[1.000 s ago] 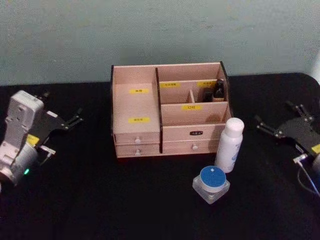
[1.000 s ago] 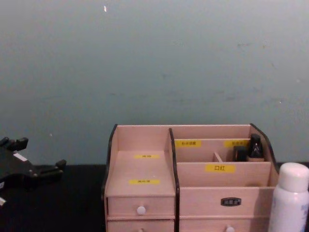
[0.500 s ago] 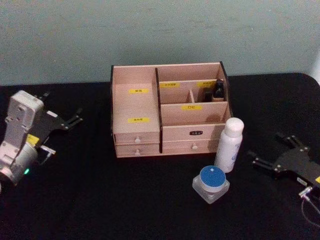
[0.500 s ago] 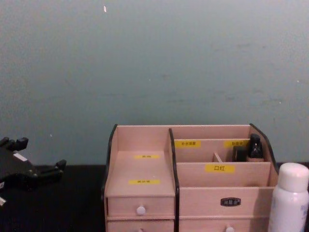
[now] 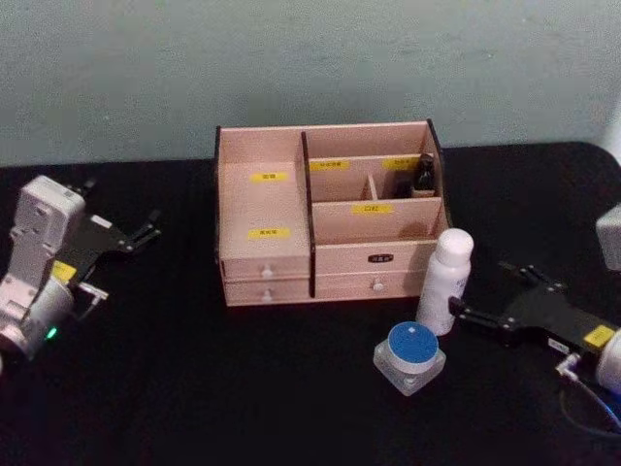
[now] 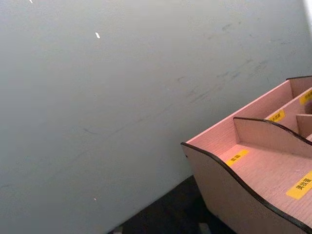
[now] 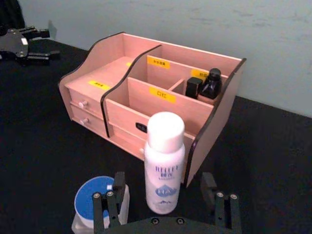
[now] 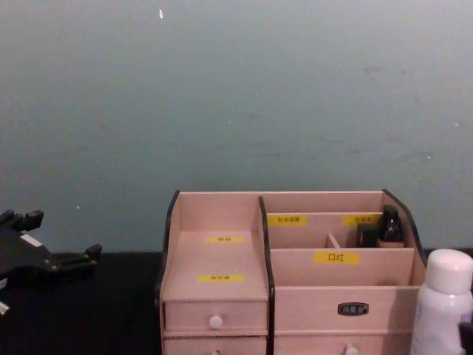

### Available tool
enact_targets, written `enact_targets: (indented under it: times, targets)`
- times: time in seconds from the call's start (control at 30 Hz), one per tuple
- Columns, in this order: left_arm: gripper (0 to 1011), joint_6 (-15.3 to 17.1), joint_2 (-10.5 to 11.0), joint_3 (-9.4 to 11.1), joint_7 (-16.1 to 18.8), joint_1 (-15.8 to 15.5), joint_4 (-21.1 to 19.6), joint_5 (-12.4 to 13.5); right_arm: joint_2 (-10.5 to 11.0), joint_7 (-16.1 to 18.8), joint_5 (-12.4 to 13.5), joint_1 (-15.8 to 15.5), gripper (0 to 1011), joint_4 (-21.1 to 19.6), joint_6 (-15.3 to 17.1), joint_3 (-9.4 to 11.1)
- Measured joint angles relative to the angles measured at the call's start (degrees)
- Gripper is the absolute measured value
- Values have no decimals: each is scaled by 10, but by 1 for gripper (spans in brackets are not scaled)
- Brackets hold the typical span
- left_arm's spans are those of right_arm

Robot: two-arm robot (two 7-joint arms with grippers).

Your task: Pick up the facial cleanser and watermelon frost from the table and place them into the tiered storage box.

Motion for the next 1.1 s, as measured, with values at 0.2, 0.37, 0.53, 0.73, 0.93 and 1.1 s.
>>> enact_targets:
  times: [0.2, 0.37, 0.53, 0.73, 0.93, 1.1]
  targets:
    - [1001, 0, 0, 0, 0, 0, 0, 0, -19, 4, -16, 38, 1000, 11, 32, -14]
    - [1001, 0, 0, 0, 0, 0, 0, 0, -38, 2, -22, 61, 1000, 20, 56, -18]
    - [1001, 0, 0, 0, 0, 0, 0, 0, -51, 6, -27, 81, 1000, 25, 75, -22]
    - [1001, 0, 0, 0, 0, 0, 0, 0, -59, 9, -36, 94, 1000, 31, 92, -27]
    - [1001, 0, 0, 0, 0, 0, 0, 0, -67, 6, -43, 97, 1000, 35, 101, -26]
    - [1001, 0, 0, 0, 0, 0, 0, 0, -69, 6, -48, 97, 1000, 37, 104, -25]
